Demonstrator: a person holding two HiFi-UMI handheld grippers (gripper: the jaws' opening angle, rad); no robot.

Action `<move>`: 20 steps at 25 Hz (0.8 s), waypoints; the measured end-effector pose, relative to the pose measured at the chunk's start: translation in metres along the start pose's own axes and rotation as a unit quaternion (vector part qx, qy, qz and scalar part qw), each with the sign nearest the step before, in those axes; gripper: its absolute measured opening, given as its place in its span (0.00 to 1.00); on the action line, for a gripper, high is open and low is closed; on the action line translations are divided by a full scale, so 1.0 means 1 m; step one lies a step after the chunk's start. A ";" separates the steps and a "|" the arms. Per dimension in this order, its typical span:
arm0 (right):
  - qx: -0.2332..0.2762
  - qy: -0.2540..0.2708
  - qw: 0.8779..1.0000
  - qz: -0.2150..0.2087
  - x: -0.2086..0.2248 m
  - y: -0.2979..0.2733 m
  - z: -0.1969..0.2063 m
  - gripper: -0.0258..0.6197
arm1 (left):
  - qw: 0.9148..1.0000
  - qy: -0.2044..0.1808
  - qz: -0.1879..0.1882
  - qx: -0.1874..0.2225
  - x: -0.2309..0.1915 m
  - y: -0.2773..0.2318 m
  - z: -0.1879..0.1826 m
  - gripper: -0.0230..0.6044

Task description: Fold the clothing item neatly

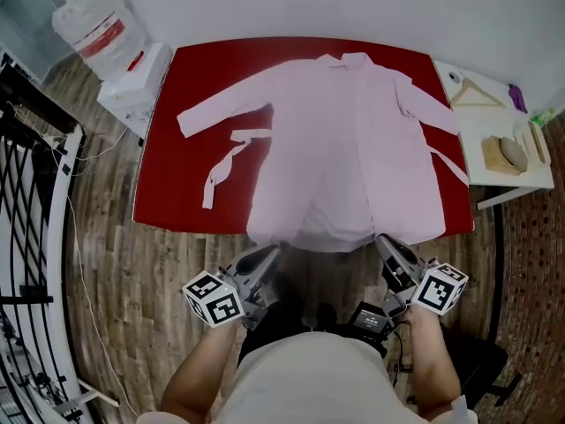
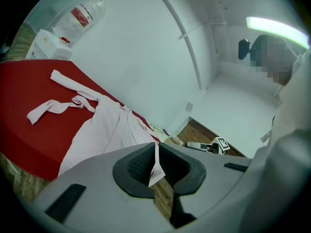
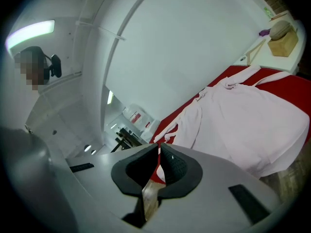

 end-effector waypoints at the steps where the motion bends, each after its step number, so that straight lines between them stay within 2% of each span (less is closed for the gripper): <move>1: 0.002 0.006 1.000 0.006 0.000 -0.004 -0.003 0.06 | 1.000 -0.003 0.001 -0.003 -0.005 0.000 -0.004 0.04; 5: 0.008 0.024 0.999 0.034 0.003 -0.019 -0.011 0.06 | 1.000 -0.007 0.005 -0.015 -0.024 0.001 -0.010 0.05; 8: 0.009 0.037 0.998 0.052 0.006 -0.031 -0.016 0.06 | 0.999 -0.011 0.012 -0.033 -0.036 -0.001 -0.011 0.16; 12: 0.000 0.048 0.997 0.066 0.009 -0.044 -0.018 0.06 | 0.998 -0.014 0.011 -0.053 -0.047 -0.004 -0.007 0.18; 20: -0.031 0.082 0.994 0.067 0.027 -0.078 -0.035 0.06 | 0.993 -0.042 -0.025 -0.111 -0.061 -0.019 0.014 0.18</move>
Point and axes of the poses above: the fingertips, and each gripper's own axes: y backward along the fingers, x to its right, z out of its underside, the point moved 2 cm from there along y, backward along the fingers, and after that the axes turned 3 degrees about -y, right-handed, at the moved point
